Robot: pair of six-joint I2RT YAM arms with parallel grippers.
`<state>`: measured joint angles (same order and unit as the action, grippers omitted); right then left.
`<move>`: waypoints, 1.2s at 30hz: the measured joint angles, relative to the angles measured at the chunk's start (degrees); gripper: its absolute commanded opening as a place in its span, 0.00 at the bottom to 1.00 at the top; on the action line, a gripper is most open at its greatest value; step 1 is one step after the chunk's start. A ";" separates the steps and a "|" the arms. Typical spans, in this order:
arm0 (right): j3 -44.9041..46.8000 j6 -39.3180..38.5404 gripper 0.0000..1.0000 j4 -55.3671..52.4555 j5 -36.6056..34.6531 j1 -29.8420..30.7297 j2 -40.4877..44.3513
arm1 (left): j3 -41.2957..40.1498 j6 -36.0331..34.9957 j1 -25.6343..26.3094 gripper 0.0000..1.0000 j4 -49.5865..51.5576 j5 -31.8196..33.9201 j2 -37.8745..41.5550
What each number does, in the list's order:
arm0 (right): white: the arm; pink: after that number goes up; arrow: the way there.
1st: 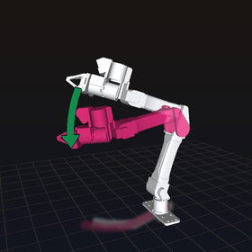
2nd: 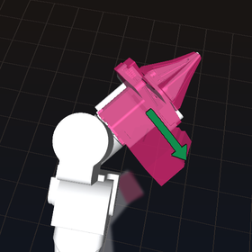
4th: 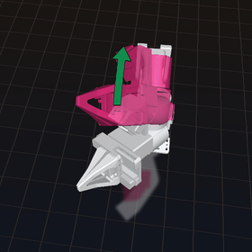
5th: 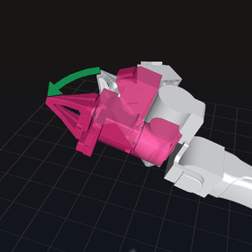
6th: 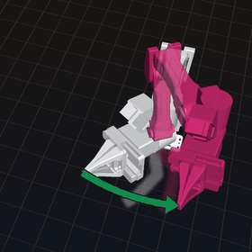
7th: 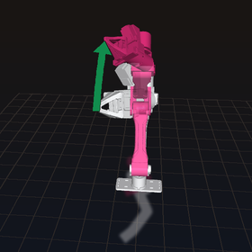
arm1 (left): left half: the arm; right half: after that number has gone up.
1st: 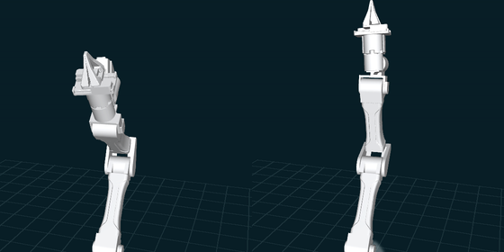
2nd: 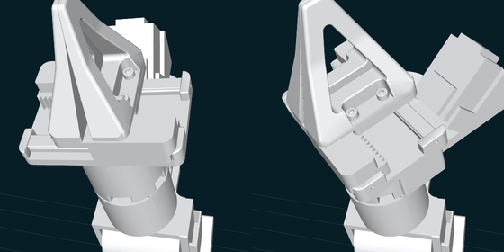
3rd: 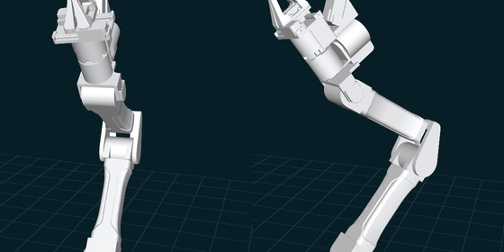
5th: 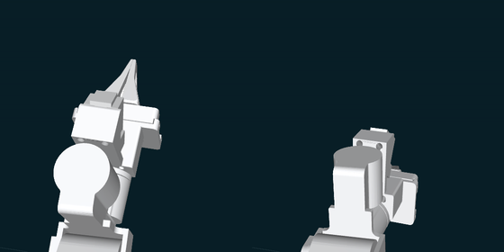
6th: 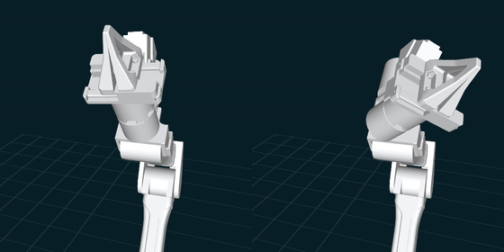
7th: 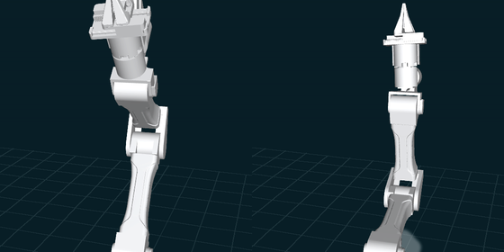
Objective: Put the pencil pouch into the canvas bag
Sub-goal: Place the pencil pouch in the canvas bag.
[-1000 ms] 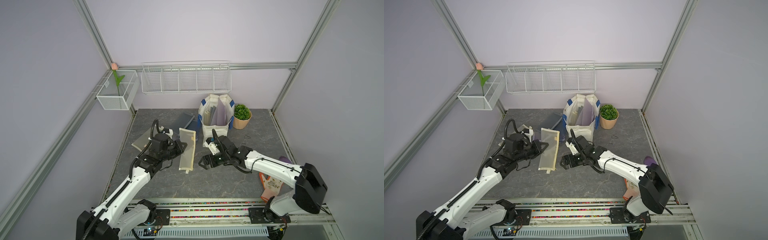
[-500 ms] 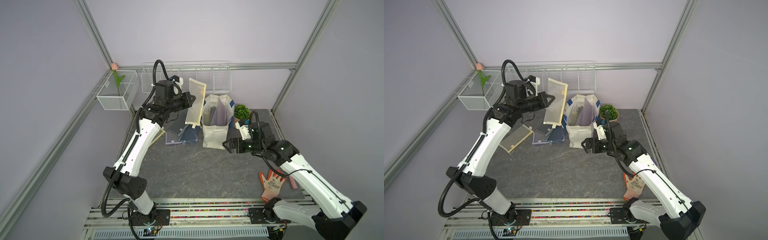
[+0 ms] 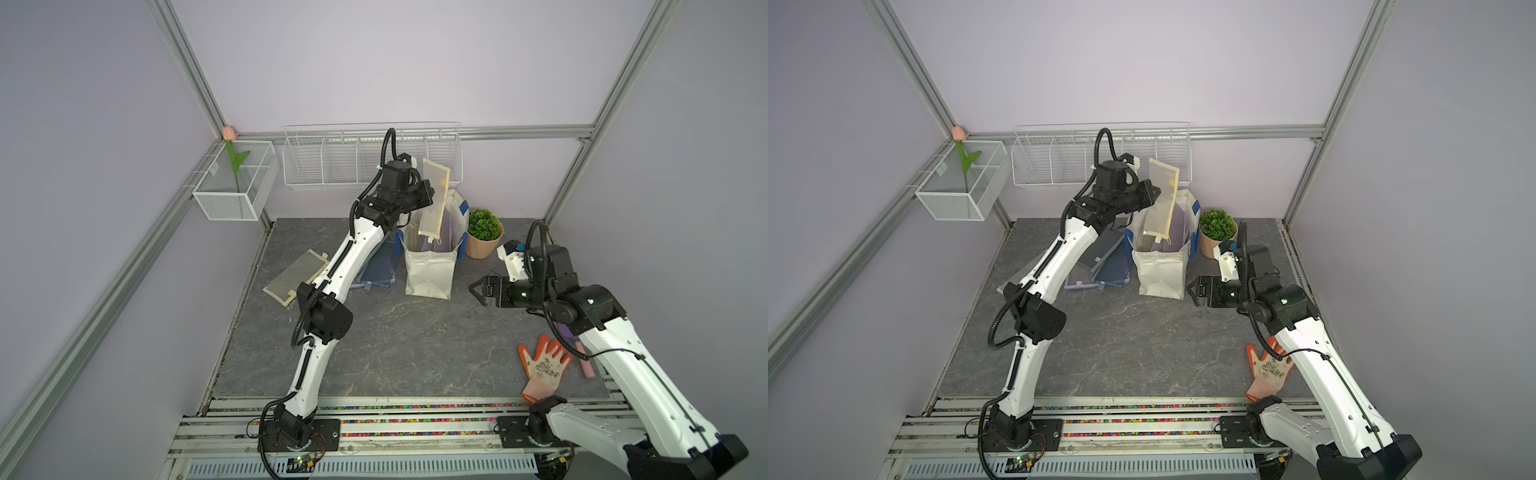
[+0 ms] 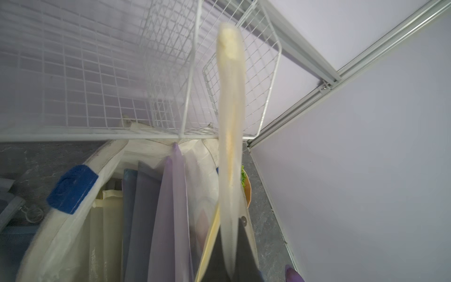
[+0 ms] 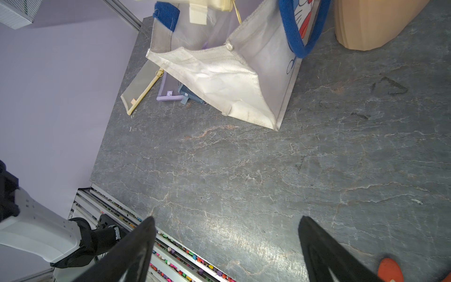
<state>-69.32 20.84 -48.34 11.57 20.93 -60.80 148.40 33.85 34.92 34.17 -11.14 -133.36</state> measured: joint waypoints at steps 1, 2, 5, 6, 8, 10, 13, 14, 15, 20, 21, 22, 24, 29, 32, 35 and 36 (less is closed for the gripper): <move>0.33 -0.13 0.92 0.02 0.22 -0.39 0.15 | -0.50 0.20 0.20 0.00 -0.20 0.48 -0.35; 0.79 -0.33 0.92 -0.04 0.55 -0.98 0.39 | -0.85 0.39 0.44 0.00 -0.39 0.94 -0.66; 1.84 -0.50 0.92 -0.17 1.62 -2.40 0.70 | -1.77 0.59 1.31 0.00 -0.96 2.01 -0.94; 2.14 -0.55 0.92 -0.13 1.86 -2.80 0.76 | -2.19 0.59 1.64 0.00 -1.22 2.40 -0.92; 2.73 -0.55 0.92 -0.13 2.27 -3.30 1.01 | -3.23 0.57 2.25 0.00 -1.73 3.06 -0.90; 3.32 -0.55 0.92 -0.11 2.71 -3.65 1.51 | -4.61 0.35 2.84 0.00 -1.62 4.33 -0.90; 3.91 -0.52 0.92 -0.11 3.13 -4.11 2.69 | -5.79 -0.35 3.76 0.00 0.11 6.25 -0.92; 4.11 -0.52 0.92 -0.09 3.23 -4.26 3.17 | -5.86 -0.68 4.13 0.00 0.90 6.99 -0.92; 4.24 -0.52 0.92 -0.09 3.32 -4.35 3.56 | -5.86 -1.14 4.52 0.00 1.40 7.96 -0.92; 4.81 -0.35 0.92 0.13 3.76 -4.57 4.79 | -5.86 -2.54 5.86 0.00 3.34 10.75 -0.92; 5.01 -0.28 0.92 0.13 3.87 -4.61 4.98 | -5.88 -2.82 6.01 0.00 3.63 10.97 -0.92; 5.20 -0.26 0.92 0.15 3.96 -4.61 5.14 | -5.90 -3.08 6.05 0.00 3.76 11.13 -0.92; 5.46 -0.26 0.92 0.13 4.15 -4.63 5.40 | -5.90 -3.45 6.08 0.00 4.02 11.37 -0.92; 5.57 -0.22 0.92 0.13 4.57 -4.72 5.97 | -4.70 -3.82 6.03 0.01 4.11 12.39 -2.58; 5.60 -0.07 0.92 0.11 4.61 -4.72 6.71 | -3.15 -4.26 6.03 0.22 4.15 12.76 -4.72; 5.60 0.00 0.92 0.11 4.61 -4.72 7.23 | -2.01 -4.70 6.03 0.38 4.52 12.76 -5.99; 5.60 0.13 0.92 0.11 4.61 -4.72 7.32 | -2.01 -4.72 6.03 0.42 4.90 12.79 -6.01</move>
<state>-63.72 20.97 -48.23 16.19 16.21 -53.47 146.39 29.12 40.95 39.07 1.65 -139.37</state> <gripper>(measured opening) 0.924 0.369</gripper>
